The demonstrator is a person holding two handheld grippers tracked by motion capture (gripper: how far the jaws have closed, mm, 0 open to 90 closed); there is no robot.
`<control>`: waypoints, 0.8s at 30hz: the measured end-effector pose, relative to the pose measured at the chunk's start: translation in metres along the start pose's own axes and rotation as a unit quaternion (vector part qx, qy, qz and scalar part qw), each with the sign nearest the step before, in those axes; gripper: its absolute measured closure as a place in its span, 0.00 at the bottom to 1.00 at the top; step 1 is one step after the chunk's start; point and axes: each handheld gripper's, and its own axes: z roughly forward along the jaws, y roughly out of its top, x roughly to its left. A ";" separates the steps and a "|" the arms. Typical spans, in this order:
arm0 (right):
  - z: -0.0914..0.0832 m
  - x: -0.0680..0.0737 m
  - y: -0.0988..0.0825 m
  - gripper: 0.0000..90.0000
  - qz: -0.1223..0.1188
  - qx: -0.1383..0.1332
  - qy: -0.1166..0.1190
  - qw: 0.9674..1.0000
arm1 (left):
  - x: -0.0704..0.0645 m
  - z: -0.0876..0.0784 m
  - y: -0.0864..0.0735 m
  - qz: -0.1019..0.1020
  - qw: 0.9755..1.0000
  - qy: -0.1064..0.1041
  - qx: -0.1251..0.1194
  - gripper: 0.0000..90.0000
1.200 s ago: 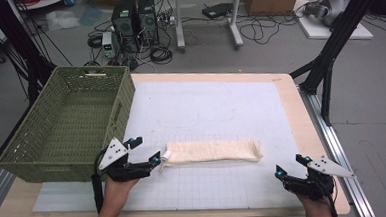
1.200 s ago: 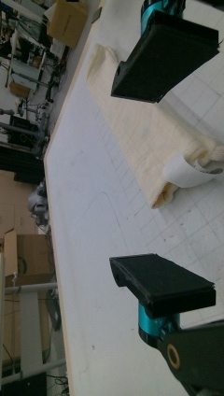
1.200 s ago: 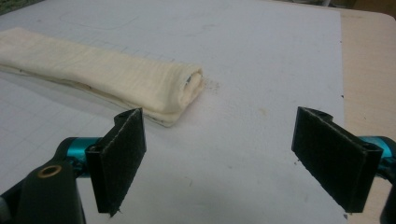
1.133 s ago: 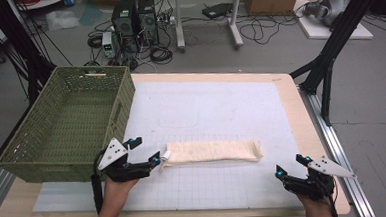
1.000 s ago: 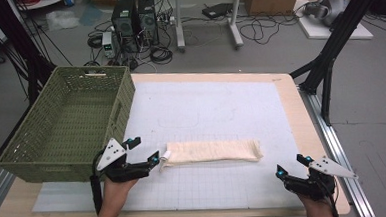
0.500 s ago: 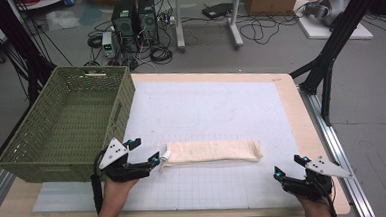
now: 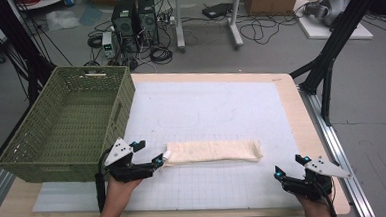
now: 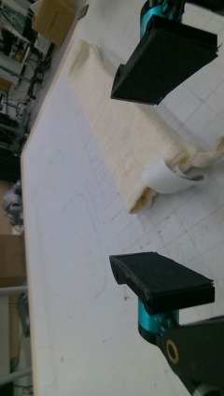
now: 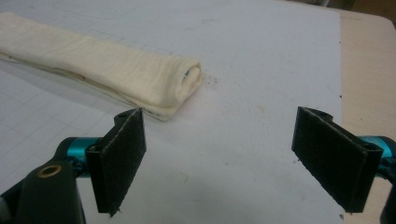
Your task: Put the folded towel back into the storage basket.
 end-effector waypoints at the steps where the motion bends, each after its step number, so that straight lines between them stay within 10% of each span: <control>1: 0.000 0.000 0.000 0.18 0.000 0.000 0.000 1.000 | 0.000 0.000 0.000 0.000 1.000 0.000 0.000 0.27; 15: 0.006 0.001 -0.001 0.18 -0.007 0.011 0.008 1.000 | 0.003 0.042 0.001 -0.046 0.995 0.000 0.088 0.40; 23: 0.002 0.001 -0.003 0.18 0.009 0.009 0.002 1.000 | -0.008 0.057 0.006 -0.025 0.991 0.023 0.128 0.38; 24: 0.002 0.001 -0.003 0.18 0.008 0.011 0.001 1.000 | -0.009 0.060 0.003 -0.011 0.987 0.035 0.155 0.39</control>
